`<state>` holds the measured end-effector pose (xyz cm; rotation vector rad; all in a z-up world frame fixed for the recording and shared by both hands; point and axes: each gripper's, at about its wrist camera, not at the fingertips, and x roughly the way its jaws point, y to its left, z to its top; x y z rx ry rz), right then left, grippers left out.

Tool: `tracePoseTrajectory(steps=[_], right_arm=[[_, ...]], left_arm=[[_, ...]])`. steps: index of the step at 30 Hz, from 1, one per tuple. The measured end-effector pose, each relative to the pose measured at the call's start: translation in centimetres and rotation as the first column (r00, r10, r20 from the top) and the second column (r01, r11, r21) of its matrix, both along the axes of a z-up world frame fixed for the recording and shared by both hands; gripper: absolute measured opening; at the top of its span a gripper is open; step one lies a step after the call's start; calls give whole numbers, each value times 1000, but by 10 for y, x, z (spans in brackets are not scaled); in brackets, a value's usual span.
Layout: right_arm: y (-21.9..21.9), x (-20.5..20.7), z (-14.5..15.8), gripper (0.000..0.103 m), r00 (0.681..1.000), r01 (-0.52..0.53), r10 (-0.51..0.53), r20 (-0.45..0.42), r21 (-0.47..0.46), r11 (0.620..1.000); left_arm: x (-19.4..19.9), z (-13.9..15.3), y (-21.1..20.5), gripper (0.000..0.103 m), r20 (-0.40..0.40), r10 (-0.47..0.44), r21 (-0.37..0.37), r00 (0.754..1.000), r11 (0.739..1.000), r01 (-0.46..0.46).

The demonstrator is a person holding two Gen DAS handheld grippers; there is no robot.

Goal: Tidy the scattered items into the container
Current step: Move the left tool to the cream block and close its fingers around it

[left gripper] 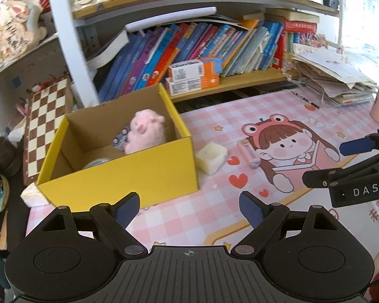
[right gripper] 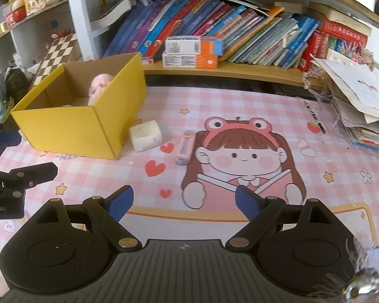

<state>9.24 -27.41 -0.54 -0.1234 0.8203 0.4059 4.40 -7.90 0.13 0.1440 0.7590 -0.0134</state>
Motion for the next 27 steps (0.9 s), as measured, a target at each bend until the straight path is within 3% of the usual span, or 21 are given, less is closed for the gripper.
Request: tracePoseTrajectory(steps=[10,19,27], right_arm=[[-20,15,-9,89,999,50,-50,-16,2,999],[-21,31,-18,89,998,52,-51,-27,9,999],[-18,48,-28,89,997,41,-40,-59,8,999]], left_arm=[[16,-8,-26,88,-23,-77,29,997,997,77],[30,-20,-49,88,-36,-184,110,982,976,186],[48,-31,-57,88,-47,-216,174,975,960,221]])
